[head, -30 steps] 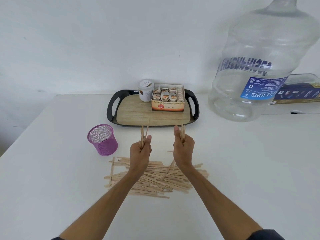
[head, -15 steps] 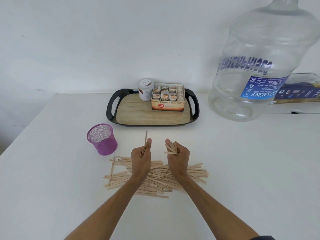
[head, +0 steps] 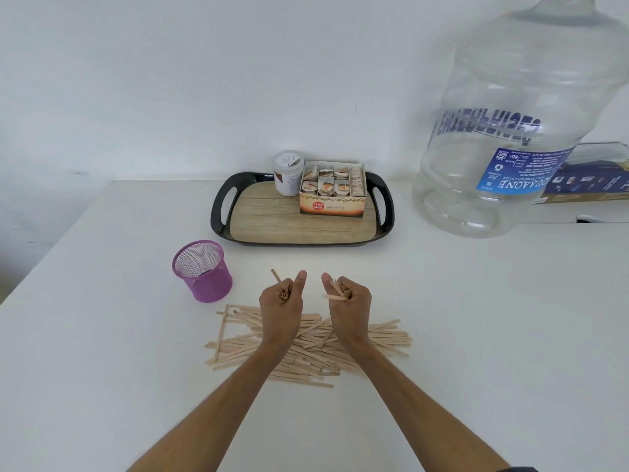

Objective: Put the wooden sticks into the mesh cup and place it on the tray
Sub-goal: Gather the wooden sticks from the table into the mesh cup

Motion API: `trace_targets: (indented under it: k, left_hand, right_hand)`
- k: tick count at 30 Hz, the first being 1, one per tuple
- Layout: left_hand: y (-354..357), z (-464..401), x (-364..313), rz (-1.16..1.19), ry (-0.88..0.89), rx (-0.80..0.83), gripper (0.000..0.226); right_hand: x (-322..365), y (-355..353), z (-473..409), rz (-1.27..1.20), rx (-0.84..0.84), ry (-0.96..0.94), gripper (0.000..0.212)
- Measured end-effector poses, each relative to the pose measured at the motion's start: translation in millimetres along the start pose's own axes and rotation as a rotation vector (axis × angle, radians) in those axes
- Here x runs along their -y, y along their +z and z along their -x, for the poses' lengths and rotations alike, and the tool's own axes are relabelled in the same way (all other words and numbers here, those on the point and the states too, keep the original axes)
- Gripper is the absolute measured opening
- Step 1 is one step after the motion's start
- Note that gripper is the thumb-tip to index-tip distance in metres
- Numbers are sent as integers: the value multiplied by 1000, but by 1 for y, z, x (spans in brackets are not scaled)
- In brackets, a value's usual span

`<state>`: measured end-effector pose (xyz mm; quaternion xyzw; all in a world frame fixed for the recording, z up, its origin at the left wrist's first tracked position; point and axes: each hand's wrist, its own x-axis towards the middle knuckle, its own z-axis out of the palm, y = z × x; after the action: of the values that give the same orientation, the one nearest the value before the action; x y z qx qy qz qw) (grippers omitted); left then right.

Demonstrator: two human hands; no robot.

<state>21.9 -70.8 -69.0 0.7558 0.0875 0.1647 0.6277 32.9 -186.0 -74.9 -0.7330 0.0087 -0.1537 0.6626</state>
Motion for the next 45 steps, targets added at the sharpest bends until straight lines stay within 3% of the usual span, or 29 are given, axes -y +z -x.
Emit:
trace_targets:
  k: [16, 26, 33, 38, 45]
  left_hand:
    - [0, 2, 1, 21, 20, 16, 59]
    - [1, 2, -1, -27, 9, 45, 60]
    - [-1, 4, 1, -37, 2, 42, 58]
    - [-1, 3, 1, -48, -3, 45, 58]
    - [0, 6, 2, -19, -6, 60, 61]
  right_hand:
    - [6, -1, 5, -63, -19, 24, 53]
    - [8, -2, 5, -75, -31, 63, 59]
    - [5, -4, 10, -91, -46, 90, 43]
    - [5, -4, 7, -110, -58, 97, 60]
    - [4, -5, 10, -105, -43, 62, 64]
